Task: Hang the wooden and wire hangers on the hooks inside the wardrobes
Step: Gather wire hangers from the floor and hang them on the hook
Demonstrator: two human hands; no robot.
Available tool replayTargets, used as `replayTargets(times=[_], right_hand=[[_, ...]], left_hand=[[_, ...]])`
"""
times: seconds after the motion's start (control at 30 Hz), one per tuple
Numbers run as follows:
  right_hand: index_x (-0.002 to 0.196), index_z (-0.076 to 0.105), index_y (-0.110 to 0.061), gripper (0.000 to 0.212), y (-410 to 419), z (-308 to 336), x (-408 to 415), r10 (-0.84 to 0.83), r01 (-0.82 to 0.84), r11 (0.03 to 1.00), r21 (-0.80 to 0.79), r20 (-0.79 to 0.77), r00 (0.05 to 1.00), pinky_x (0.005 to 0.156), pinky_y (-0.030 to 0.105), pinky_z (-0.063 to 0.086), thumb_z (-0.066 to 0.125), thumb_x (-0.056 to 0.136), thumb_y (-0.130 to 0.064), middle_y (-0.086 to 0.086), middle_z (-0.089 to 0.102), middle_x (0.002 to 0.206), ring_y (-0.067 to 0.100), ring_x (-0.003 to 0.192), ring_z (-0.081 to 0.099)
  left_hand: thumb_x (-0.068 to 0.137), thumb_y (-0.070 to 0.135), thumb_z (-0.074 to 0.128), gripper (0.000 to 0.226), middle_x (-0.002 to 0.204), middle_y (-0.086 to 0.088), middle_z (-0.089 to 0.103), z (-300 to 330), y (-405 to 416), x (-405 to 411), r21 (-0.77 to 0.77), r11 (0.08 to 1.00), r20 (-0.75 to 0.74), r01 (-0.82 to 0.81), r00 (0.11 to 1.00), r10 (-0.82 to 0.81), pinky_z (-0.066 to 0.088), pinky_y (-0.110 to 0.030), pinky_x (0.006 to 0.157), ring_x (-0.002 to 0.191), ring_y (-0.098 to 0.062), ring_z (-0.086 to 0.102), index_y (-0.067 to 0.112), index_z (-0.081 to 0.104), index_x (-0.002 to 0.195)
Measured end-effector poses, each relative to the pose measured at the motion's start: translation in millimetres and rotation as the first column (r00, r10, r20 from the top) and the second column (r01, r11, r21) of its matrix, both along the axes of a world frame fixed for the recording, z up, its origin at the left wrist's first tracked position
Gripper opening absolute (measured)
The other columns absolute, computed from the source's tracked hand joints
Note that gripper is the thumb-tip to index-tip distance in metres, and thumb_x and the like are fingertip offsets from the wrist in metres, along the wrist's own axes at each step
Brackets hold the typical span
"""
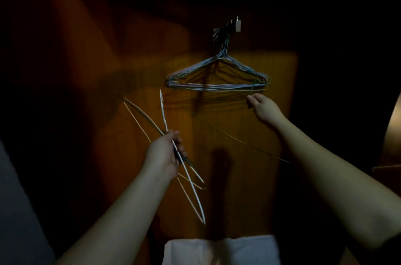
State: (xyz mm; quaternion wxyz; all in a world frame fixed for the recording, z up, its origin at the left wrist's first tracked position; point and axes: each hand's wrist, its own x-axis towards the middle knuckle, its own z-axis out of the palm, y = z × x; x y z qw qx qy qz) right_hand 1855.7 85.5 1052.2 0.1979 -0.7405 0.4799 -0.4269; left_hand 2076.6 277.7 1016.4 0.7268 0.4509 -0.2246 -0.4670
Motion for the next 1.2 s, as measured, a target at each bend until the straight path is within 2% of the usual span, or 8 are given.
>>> replayTargets(times=[0.2, 0.33, 0.47, 0.6, 0.83, 0.93, 1.03, 1.2], right_hand=[[0.108, 0.060, -0.019, 0.029, -23, 29, 6, 0.022, -0.024, 0.999, -0.046, -0.040, 0.999, 0.062, 0.027, 0.042, 0.038, 0.104, -0.038, -0.002, 0.059, 0.090, 0.013, 0.075, 0.054], [0.102, 0.058, -0.024, 0.029, -43, 49, 14, -0.054, 0.047, 0.996, -0.071, -0.090, 0.994, 0.094, 0.054, 0.044, 0.035, 0.103, -0.042, 0.005, 0.063, 0.105, 0.029, 0.100, 0.058], [0.115, 0.058, -0.023, 0.033, -59, 66, 21, -0.086, 0.080, 0.994, -0.080, -0.083, 0.993, 0.098, 0.062, 0.039, 0.034, 0.103, -0.044, 0.007, 0.064, 0.112, 0.032, 0.107, 0.058], [0.119, 0.057, -0.017, 0.037, -65, 81, 27, -0.075, 0.076, 0.993, -0.085, 0.017, 0.997, 0.090, 0.047, 0.045, 0.034, 0.104, -0.042, 0.005, 0.061, 0.104, 0.026, 0.097, 0.056], [0.097, 0.056, -0.029, 0.027, -84, 101, 41, -0.072, 0.079, 0.996, -0.030, 0.168, 0.983, 0.081, 0.045, 0.038, 0.035, 0.101, -0.047, -0.004, 0.059, 0.087, 0.023, 0.085, 0.054], [0.101, 0.056, -0.033, 0.026, -89, 113, 46, -0.054, 0.058, 0.998, -0.020, 0.177, 0.983, 0.087, 0.047, 0.040, 0.036, 0.100, -0.049, -0.004, 0.060, 0.094, 0.025, 0.096, 0.057], [0.122, 0.057, -0.024, 0.036, -90, 123, 53, -0.020, 0.023, 1.000, -0.016, 0.182, 0.983, 0.097, 0.048, 0.046, 0.036, 0.102, -0.046, 0.001, 0.061, 0.113, 0.026, 0.108, 0.057], [0.131, 0.053, -0.019, 0.038, -93, 131, 64, 0.054, -0.049, 0.998, -0.032, 0.198, 0.979, 0.074, 0.030, 0.046, 0.038, 0.103, -0.040, 0.003, 0.059, 0.121, 0.017, 0.096, 0.056]], left_hand=[[0.105, 0.026, 0.040, 0.023, 0.066, 0.002, 0.044, 17, -8, -6, -0.026, 1.000, 0.072, 0.001, 0.997, 0.001, 0.034, -0.023, 0.045, 0.041, -0.007, 0.037, 0.012, 0.056, 0.095], [0.105, 0.028, 0.040, 0.027, 0.066, 0.002, 0.045, 30, -12, -7, -0.041, 0.999, 0.121, -0.025, 0.992, 0.030, 0.033, -0.024, 0.047, 0.041, -0.007, 0.038, 0.012, 0.058, 0.092], [0.105, 0.030, 0.039, 0.027, 0.067, 0.002, 0.045, 40, -16, -7, -0.054, 0.998, 0.132, -0.023, 0.991, 0.029, 0.033, -0.021, 0.043, 0.036, -0.005, 0.038, 0.013, 0.057, 0.093], [0.105, 0.029, 0.039, 0.026, 0.066, 0.002, 0.044, 47, -19, -8, -0.078, 0.997, 0.135, -0.017, 0.991, 0.027, 0.033, -0.022, 0.043, 0.041, -0.007, 0.037, 0.012, 0.056, 0.095], [0.104, 0.029, 0.041, 0.025, 0.066, 0.002, 0.044, 48, -25, -10, -0.092, 0.996, 0.117, -0.005, 0.993, 0.015, 0.034, -0.021, 0.039, 0.038, -0.005, 0.037, 0.012, 0.057, 0.098], [0.105, 0.029, 0.041, 0.025, 0.067, 0.002, 0.045, 45, -26, -7, -0.088, 0.996, 0.112, -0.013, 0.993, 0.023, 0.033, -0.022, 0.040, 0.039, -0.006, 0.038, 0.012, 0.057, 0.097], [0.104, 0.029, 0.041, 0.025, 0.067, 0.002, 0.045, 43, -26, -5, -0.078, 0.997, 0.119, -0.025, 0.992, 0.034, 0.033, -0.023, 0.042, 0.041, -0.007, 0.037, 0.012, 0.058, 0.098], [0.105, 0.029, 0.041, 0.025, 0.066, 0.002, 0.044, 39, -26, 0, -0.059, 0.997, 0.116, -0.044, 0.992, 0.051, 0.033, -0.023, 0.042, 0.040, -0.007, 0.037, 0.011, 0.058, 0.098]])
